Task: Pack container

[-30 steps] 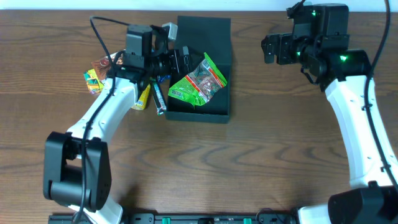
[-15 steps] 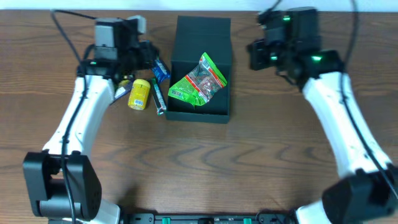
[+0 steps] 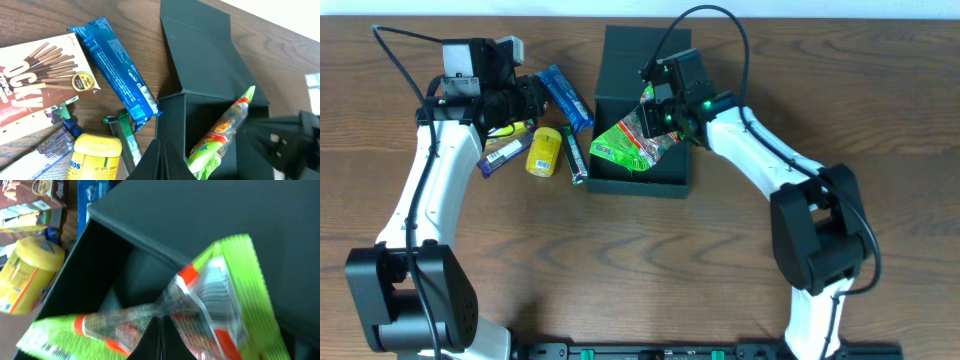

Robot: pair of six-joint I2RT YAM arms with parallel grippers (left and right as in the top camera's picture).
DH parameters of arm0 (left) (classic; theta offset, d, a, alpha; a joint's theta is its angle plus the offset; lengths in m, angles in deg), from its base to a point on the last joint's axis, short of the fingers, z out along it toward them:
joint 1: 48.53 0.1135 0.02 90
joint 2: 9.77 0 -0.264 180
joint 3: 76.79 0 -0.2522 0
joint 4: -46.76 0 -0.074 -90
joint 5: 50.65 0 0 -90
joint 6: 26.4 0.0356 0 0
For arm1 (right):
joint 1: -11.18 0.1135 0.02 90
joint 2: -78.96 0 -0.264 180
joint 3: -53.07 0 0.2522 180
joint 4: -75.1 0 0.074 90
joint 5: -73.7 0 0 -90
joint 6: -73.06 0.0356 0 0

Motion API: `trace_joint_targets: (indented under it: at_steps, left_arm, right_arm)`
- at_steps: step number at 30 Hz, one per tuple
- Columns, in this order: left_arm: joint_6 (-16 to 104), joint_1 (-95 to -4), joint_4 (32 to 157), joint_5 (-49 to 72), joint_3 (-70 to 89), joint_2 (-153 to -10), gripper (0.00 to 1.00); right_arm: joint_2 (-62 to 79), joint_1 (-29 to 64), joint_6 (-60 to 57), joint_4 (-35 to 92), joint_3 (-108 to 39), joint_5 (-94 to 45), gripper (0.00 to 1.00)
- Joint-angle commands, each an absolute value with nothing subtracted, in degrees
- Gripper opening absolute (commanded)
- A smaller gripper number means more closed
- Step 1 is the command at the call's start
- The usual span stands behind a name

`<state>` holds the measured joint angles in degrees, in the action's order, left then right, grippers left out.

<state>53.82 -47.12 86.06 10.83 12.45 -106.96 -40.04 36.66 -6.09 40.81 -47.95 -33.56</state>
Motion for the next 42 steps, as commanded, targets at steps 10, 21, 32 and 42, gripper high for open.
trace_joint_targets:
  at_steps: [10,21,32,42]
  left_arm:
    - [56.0,-47.0,86.2,10.8,11.4,-106.4,0.05]
    - [56.0,-47.0,86.2,10.8,11.4,-106.4,0.05]
    - [56.4,-47.0,87.9,11.2,11.4,-106.4,0.06]
    - [57.6,-49.0,90.5,12.5,11.6,-111.3,0.06]
  right_arm:
    - [-44.8,42.8,-8.6,46.9,-47.8,-33.3,0.01]
    - [-44.7,44.4,-16.4,38.6,-48.0,-33.3,0.01]
    - [-40.5,40.0,-4.9,35.5,-48.9,-19.0,0.01]
    - [-40.7,39.5,1.2,29.7,-48.9,-11.8,0.01]
